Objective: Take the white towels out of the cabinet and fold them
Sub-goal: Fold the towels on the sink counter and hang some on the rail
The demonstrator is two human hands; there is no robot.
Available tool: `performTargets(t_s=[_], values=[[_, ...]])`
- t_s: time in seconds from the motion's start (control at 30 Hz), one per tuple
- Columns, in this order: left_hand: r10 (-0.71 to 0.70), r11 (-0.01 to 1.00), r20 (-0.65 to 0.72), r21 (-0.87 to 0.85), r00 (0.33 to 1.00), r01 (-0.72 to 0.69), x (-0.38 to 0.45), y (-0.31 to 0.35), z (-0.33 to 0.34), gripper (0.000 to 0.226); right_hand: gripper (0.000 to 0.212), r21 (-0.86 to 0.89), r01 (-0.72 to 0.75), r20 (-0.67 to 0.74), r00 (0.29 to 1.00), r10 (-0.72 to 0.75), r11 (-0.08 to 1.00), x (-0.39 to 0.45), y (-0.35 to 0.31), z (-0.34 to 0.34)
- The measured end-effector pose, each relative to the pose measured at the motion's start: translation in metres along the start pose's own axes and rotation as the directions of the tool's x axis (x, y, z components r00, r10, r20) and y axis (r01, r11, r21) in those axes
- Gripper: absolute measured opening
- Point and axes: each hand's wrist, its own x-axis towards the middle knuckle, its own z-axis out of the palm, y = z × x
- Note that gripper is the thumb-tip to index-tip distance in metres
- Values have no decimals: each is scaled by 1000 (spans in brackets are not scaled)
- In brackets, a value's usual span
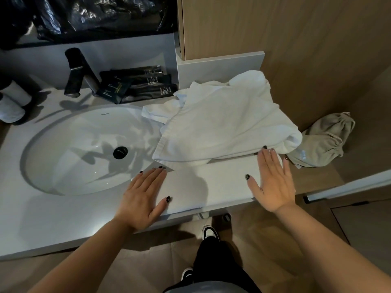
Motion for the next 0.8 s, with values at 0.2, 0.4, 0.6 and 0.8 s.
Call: performTargets(t_s=[0.2, 0.4, 0.6, 0.8], values=[[-32, 997, 31, 68, 999, 30, -3, 9, -5, 74, 79, 222, -74, 15, 997, 73, 972, -7, -6, -9], [-91, 995, 104, 41, 990, 87, 19, 58, -3, 78, 68, 695, -344, 9, 882, 471, 631, -17, -4, -11], [-150, 978, 146, 164, 978, 126, 55, 110, 23, 66, 42, 814, -577, 521, 672, 526, -68, -3, 27, -30], [-109, 986, 110, 139, 988, 94, 53, 118, 18, 66, 62, 820, -519, 571, 705, 421, -243, -48, 28, -18]])
